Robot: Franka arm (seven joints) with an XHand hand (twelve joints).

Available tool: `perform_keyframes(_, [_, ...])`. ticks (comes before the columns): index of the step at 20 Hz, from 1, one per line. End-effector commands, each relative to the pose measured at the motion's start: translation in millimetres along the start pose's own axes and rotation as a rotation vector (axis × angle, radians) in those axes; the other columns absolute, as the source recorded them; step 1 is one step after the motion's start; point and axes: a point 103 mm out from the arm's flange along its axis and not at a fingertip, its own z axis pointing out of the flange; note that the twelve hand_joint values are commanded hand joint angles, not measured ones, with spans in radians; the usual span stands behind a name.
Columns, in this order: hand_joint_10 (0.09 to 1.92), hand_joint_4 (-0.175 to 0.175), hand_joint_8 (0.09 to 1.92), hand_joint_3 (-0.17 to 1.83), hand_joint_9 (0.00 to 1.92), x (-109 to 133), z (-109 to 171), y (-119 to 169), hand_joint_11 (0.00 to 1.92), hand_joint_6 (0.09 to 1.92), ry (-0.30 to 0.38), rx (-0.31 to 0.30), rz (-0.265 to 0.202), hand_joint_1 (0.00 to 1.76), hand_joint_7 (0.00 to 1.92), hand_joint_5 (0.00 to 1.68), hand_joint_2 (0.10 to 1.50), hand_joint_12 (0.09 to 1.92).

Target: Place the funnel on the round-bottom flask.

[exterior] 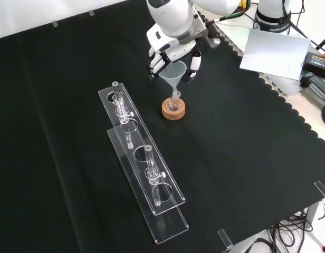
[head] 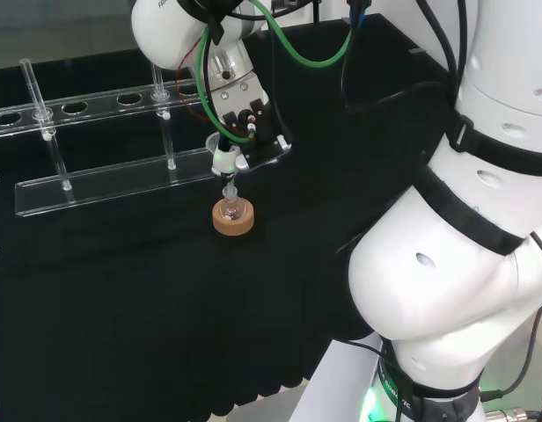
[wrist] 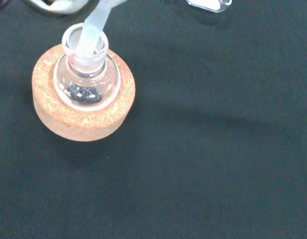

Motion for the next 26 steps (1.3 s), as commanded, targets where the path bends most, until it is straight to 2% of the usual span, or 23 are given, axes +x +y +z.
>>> perform_keyframes(1, [0.47,-0.055,0.72,0.64,0.95,3.3,7.8,7.5,0.66,0.52,-0.002,0.019,-0.006,0.88,0.53,0.49,0.77,1.24])
perform_keyframes(10, [0.47,-0.055,0.72,0.64,0.93,9.7,16.3,20.2,0.65,0.51,-0.003,0.038,-0.009,0.87,0.52,0.48,0.77,1.24])
perform_keyframes(26, [0.48,-0.055,0.73,0.64,0.92,9.9,19.6,13.6,0.64,0.50,0.003,0.038,-0.016,0.87,0.51,0.47,0.77,1.25])
